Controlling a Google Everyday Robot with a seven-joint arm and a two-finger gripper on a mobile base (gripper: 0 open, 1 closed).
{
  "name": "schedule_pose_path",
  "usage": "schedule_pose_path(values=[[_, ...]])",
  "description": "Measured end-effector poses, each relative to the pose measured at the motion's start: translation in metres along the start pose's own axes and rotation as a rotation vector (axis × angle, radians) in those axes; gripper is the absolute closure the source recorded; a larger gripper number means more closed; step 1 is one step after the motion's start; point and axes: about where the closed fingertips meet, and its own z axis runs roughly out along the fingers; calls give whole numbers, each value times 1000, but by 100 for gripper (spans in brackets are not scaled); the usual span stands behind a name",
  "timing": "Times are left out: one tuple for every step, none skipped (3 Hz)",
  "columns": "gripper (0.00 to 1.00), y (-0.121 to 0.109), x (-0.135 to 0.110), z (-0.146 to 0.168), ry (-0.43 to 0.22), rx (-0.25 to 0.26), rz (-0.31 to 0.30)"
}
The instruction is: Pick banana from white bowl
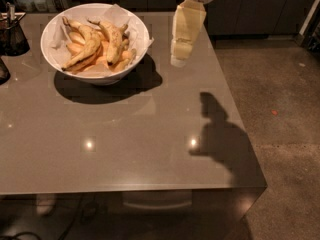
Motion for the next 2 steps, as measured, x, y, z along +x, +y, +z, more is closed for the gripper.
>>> schedule_pose_path(values=[[0,-13,-23,7,-57,-28,8],[0,-38,-55,18,-93,-55,-10]])
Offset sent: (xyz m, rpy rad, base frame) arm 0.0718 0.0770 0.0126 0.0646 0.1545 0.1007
